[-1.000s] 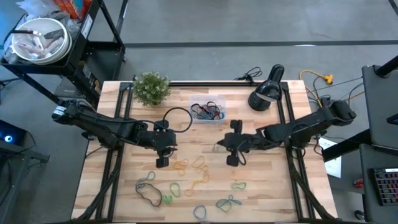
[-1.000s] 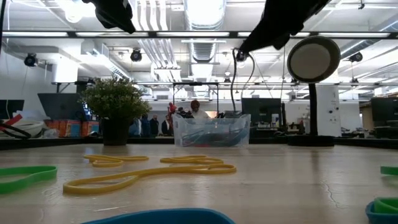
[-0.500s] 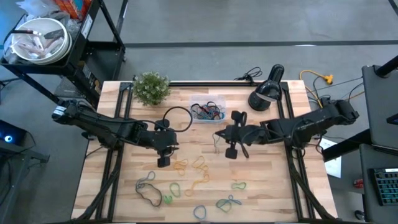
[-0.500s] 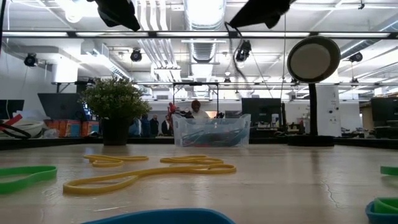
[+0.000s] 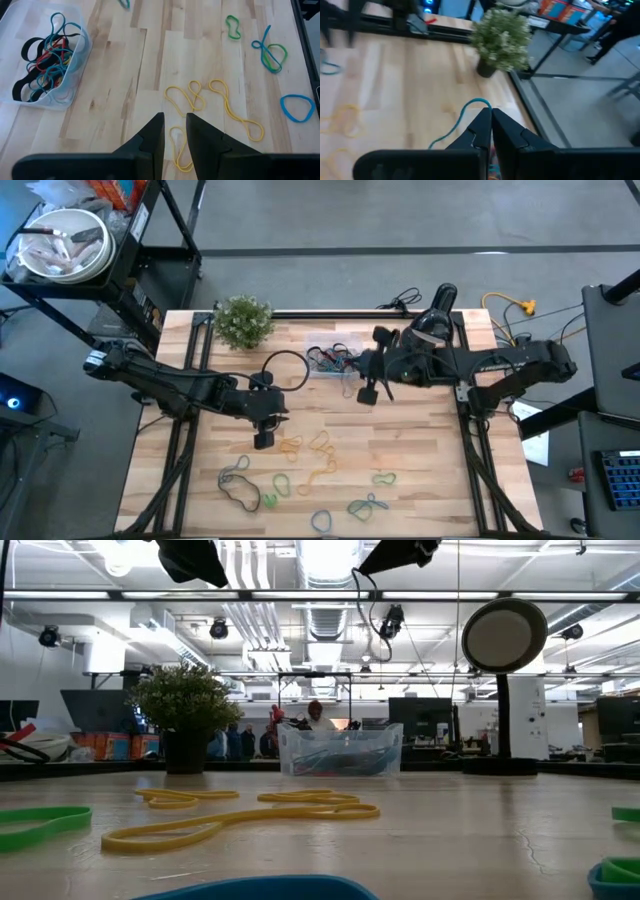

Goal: Pick and place rubber bands into bin
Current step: Put the blue rubberband into the transparent bin

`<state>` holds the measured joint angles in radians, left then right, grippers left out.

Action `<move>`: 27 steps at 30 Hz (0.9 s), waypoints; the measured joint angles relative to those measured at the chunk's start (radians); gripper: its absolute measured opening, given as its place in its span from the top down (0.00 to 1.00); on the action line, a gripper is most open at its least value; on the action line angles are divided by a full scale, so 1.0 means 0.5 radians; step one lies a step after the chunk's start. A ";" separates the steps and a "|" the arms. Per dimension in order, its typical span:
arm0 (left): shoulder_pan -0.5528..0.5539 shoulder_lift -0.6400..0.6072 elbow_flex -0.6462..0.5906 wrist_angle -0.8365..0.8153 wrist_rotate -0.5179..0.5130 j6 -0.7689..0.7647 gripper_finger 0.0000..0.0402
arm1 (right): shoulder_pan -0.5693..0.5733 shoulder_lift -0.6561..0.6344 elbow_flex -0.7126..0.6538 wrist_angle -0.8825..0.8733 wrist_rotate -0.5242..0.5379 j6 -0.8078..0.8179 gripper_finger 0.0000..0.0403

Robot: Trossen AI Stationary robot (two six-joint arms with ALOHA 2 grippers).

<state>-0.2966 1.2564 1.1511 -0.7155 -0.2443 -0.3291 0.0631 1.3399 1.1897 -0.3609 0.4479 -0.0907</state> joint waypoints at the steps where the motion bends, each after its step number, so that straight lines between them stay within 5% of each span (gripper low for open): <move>1: 0.000 0.000 0.000 0.000 0.000 -0.001 0.84 | -0.032 0.000 0.010 -0.006 0.000 -0.012 0.98; 27: 0.000 0.000 -0.169 0.273 -0.059 0.001 0.84 | -0.506 0.002 -0.223 0.354 -0.030 0.182 0.98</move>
<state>-0.2966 1.2564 1.0666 -0.5789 -0.2740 -0.3285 -0.1900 1.3411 1.0784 -0.1840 0.4330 0.0001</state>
